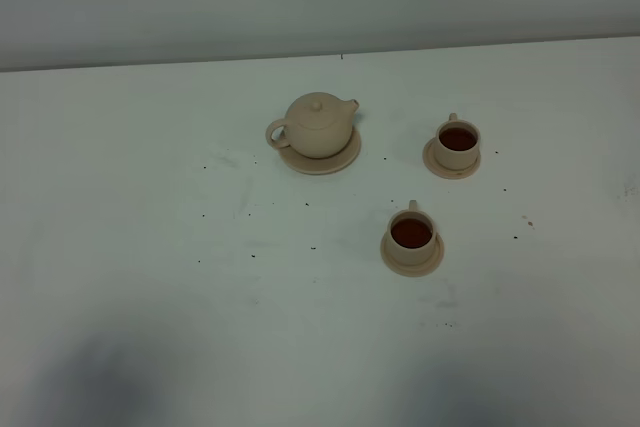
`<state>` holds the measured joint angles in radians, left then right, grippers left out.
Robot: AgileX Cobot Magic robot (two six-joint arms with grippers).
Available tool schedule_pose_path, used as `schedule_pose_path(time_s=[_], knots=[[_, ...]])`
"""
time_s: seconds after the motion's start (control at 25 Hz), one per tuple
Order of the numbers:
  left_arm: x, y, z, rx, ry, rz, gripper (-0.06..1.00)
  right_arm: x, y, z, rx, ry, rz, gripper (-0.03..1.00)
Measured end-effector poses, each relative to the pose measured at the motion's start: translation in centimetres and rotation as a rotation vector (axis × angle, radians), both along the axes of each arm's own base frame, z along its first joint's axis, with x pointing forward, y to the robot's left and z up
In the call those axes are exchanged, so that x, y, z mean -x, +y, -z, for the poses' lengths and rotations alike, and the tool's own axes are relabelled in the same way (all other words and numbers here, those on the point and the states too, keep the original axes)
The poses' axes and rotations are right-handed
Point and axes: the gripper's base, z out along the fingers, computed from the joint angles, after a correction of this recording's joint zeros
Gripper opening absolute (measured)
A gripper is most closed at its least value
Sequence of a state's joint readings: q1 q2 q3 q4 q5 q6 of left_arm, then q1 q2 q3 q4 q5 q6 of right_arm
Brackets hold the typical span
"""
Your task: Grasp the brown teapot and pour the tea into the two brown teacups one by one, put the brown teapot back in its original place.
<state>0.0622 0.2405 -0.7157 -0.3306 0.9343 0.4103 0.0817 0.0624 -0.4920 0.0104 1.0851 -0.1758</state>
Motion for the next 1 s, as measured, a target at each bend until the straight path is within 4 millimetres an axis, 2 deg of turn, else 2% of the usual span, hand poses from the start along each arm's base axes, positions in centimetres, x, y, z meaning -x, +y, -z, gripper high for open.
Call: schedule_pose_path(time_s=[0.32,0.56,0.8,1.0], knots=[[0.4,-0.3,5.0,0.034,0.071,0.009,0.23,0.0,0.0,0.0,0.000,0.000,0.000,0.24],[0.7,-0.3,5.3,0.041,0.035,0.005,0.23,0.0,0.0,0.0,-0.001,0.000,-0.001,0.24],[1.6,-0.9,6.3,0.057,0.157,0.067,0.23,0.0,0.0,0.0,-0.001,0.000,-0.001,0.24],[1.7,-1.0,6.3,0.062,0.168,0.076,0.23,0.0,0.0,0.0,-0.001,0.000,-0.001,0.24]])
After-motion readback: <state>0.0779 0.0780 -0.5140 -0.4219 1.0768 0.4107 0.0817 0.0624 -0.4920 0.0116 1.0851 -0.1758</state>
